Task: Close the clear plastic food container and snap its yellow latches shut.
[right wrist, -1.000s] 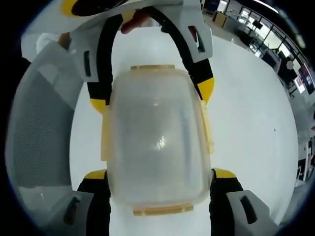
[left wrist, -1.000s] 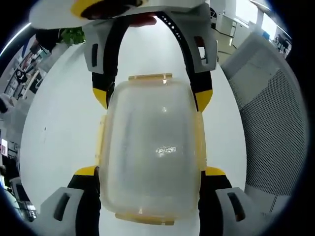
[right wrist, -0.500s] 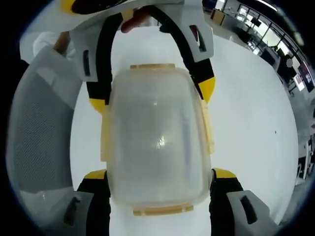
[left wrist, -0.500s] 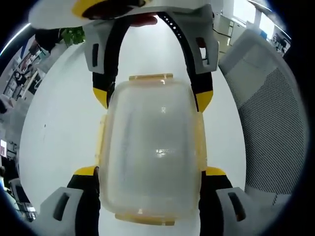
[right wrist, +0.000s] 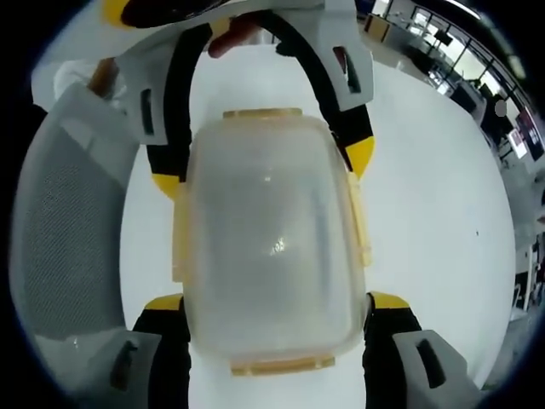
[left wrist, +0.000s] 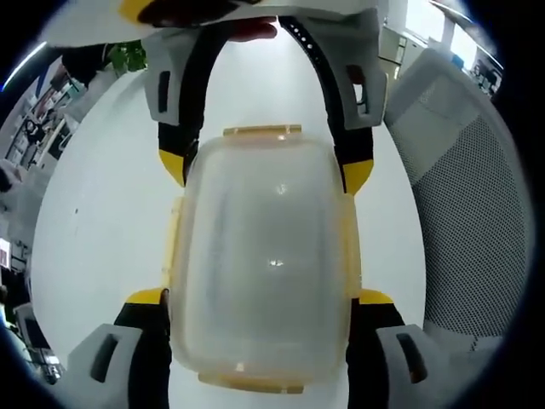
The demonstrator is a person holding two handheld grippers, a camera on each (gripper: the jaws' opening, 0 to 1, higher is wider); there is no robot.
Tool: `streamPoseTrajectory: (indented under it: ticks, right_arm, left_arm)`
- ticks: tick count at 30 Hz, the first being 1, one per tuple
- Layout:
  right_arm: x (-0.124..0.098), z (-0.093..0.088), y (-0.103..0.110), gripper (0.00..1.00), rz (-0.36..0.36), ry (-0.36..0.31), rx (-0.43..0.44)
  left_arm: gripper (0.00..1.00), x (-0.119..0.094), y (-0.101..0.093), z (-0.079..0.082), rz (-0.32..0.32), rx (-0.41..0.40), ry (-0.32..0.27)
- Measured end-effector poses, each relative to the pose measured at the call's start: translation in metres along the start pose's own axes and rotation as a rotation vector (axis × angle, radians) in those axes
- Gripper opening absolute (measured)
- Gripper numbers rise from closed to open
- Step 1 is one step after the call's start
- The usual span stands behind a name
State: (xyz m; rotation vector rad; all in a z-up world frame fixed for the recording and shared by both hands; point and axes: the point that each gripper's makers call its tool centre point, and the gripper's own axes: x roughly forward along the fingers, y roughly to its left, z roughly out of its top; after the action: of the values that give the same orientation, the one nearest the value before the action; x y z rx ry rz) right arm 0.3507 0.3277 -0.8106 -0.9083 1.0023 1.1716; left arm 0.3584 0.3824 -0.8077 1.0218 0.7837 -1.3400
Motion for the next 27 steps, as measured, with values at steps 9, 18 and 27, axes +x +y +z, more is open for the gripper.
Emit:
streamPoseTrajectory:
  ticks: [9,18,27]
  right_arm:
    - [-0.001,0.0007,-0.0005,0.84,-0.019,-0.028,0.003]
    - [-0.0009,0.0008,-0.0016,0.84,-0.016,-0.008,0.009]
    - [-0.0013,0.0005,-0.0083,0.84,-0.015,-0.002,-0.004]
  left_arm:
    - [0.86,-0.0018,-0.0005,0.0017,0.008,-0.004,-0.032]
    - [0.87,0.0026,0.0012,-0.0025,0.054,0.027,0.001]
    - [0.87,0.0037,0.0083,0.0002,0.055,0.012,-0.008]
